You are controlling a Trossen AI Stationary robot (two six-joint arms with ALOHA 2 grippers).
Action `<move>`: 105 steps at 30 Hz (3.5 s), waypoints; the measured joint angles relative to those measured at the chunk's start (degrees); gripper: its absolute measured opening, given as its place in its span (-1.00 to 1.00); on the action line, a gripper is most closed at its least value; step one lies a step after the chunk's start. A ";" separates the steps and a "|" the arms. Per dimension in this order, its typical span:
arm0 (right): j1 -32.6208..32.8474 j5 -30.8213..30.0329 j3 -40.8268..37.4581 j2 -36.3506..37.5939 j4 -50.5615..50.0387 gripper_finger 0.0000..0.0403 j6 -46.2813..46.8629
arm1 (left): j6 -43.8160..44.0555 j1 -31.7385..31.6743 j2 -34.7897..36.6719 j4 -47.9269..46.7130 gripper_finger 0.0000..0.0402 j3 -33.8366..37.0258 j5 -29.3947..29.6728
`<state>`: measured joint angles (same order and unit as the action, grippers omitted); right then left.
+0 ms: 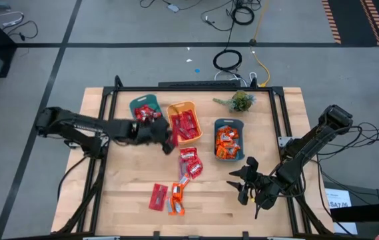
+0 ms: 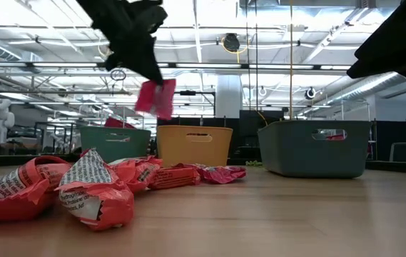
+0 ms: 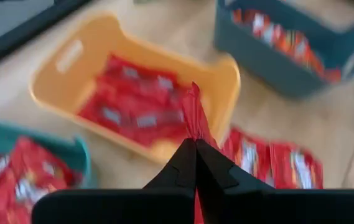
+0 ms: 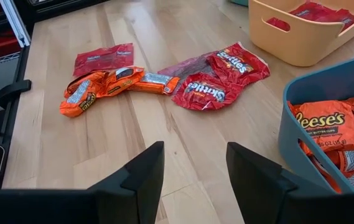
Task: Sort candy
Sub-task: Put the red wrapper candy into the yellow bin
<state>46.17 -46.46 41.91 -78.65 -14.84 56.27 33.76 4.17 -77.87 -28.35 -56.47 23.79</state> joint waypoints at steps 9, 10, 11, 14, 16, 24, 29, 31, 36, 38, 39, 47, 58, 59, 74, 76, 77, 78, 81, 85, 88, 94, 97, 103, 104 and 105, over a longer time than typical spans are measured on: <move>-0.10 -0.04 0.00 0.00 -0.11 -0.18 -0.42 | -9.24 -16.55 -0.97 10.72 -0.99 -0.09 -14.15; -0.09 -0.04 0.00 0.00 -0.13 -0.18 -0.42 | -9.63 -17.78 -1.25 11.24 -0.99 -0.07 -15.12; -0.09 -0.04 0.00 0.00 -0.17 -0.18 -0.44 | -10.23 -18.91 -1.53 11.94 -0.99 -0.08 -15.83; -0.10 -0.04 0.00 0.00 -0.27 -0.18 -0.56 | -11.98 -21.10 -2.50 12.49 -0.96 -0.09 -16.33; -0.09 -0.02 0.00 0.00 -0.24 -0.18 -1.13 | -12.10 -21.72 -3.30 13.70 -0.90 -0.09 -16.33; -0.09 0.00 0.00 0.00 -0.20 -0.18 -1.44 | -12.22 -22.23 -6.39 15.86 -0.52 -0.09 -16.33; -0.09 0.00 0.00 0.00 -0.14 -0.18 -1.31 | -12.21 -22.21 -6.56 15.90 -0.44 -0.09 -16.29; -0.10 0.01 0.00 0.00 -0.09 -0.18 -1.29 | -12.22 -22.21 -5.68 15.63 -0.44 -0.09 -16.28; -0.09 0.07 -0.02 0.00 0.08 -0.18 -1.27 | -13.54 -19.77 -1.95 14.46 -0.43 -0.09 -17.40; -0.09 0.13 -0.04 0.00 0.06 -0.18 -1.27 | -13.16 -17.61 0.17 11.73 -0.43 -0.09 -17.22; -0.09 0.21 -0.04 0.00 0.08 -0.18 -1.27 | -13.09 -16.31 1.05 10.56 -0.43 -0.09 -16.57; -0.09 0.31 -0.04 0.00 0.07 -0.18 -1.27 | 6.70 -1.77 4.95 -9.14 -0.43 1.50 -3.51; -0.09 0.31 -0.04 0.00 0.10 -0.18 -1.25 | 44.61 23.88 4.71 -12.76 -0.44 11.00 5.27; -0.09 0.31 -0.04 0.00 0.12 -0.18 -1.25 | 46.72 25.79 4.28 -13.07 -0.44 11.06 5.69; -0.11 0.25 -0.04 0.00 2.31 -0.18 -1.34 | 52.89 37.36 -7.76 -1.85 -0.44 9.59 7.32; -0.11 0.26 -0.04 0.00 2.83 -0.18 -1.58 | 52.75 37.39 -10.45 -1.83 -0.44 8.55 7.30; -0.10 0.26 -0.04 0.00 2.94 -0.18 -1.64 | 52.74 37.39 -11.79 -1.80 -0.44 8.07 7.21; -0.09 0.26 -0.04 0.00 3.08 -0.18 -1.67 | 52.76 37.39 -13.03 -1.77 -0.44 7.47 6.77; -0.10 0.26 -0.04 0.00 3.12 -0.18 -1.68 | 52.56 37.65 -16.76 -0.01 -0.44 5.71 5.28; -0.09 0.26 -0.04 0.00 3.21 -0.18 -1.68 | 52.53 38.50 -21.09 2.38 -0.44 3.86 4.65; -0.11 0.26 -0.04 0.00 3.23 -0.18 -1.77 | 53.02 38.77 -24.51 4.21 -0.44 3.47 3.24; -0.11 0.24 -0.04 0.00 3.37 -0.18 -1.92 | 55.43 38.73 -29.89 7.25 -0.44 2.95 3.68; -0.09 0.26 -0.04 0.00 3.50 -0.18 -1.92 | 57.48 38.79 -30.41 7.57 -0.44 2.95 5.64; -0.09 0.25 -0.02 0.00 3.49 -0.18 -1.92 | 56.98 39.15 -30.42 7.65 -0.44 3.15 6.64; -0.09 0.24 -0.02 0.00 3.49 -0.18 -1.92 | 57.00 39.14 -30.42 7.49 -0.46 3.15 6.42; -0.09 0.26 -0.02 0.00 3.49 -0.18 -1.92 | 57.02 39.14 -30.42 7.36 -0.49 3.15 6.34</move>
<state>46.09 -46.19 41.89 -78.65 -11.35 54.35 90.78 43.31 -108.29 -20.99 -53.32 30.13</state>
